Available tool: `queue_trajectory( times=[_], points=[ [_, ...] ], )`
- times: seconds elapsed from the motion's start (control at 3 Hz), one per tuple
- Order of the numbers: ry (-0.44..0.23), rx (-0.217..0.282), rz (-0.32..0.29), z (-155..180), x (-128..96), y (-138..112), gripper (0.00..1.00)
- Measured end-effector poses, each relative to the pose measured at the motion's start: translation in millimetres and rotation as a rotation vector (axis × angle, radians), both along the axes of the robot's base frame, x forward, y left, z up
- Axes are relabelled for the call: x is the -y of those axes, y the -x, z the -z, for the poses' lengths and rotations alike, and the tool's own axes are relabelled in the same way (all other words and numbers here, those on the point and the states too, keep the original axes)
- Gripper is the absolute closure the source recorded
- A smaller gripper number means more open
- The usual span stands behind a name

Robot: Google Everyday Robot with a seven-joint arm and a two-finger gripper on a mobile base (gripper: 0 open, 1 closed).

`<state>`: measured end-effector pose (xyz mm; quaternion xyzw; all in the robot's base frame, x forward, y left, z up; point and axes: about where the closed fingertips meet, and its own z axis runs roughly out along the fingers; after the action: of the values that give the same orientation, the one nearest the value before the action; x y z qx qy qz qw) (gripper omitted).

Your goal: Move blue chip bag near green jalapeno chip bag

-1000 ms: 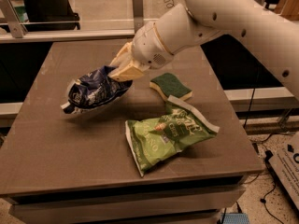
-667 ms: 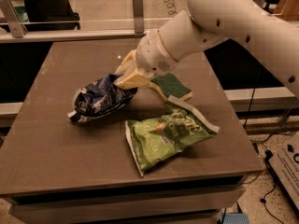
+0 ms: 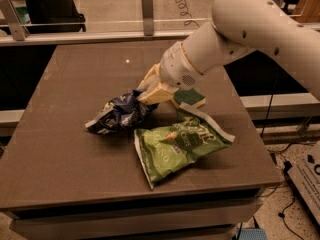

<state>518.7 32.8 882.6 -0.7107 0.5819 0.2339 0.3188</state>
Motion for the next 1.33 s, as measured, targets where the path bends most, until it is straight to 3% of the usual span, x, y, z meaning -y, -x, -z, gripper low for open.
queue_trajectory(
  times=[0.33, 1.33],
  points=[
    [0.017, -0.006, 0.014, 7.2, 8.8, -2.8, 0.83],
    [0.034, -0.004, 0.03, 13.3, 15.5, -9.7, 0.13]
  ],
)
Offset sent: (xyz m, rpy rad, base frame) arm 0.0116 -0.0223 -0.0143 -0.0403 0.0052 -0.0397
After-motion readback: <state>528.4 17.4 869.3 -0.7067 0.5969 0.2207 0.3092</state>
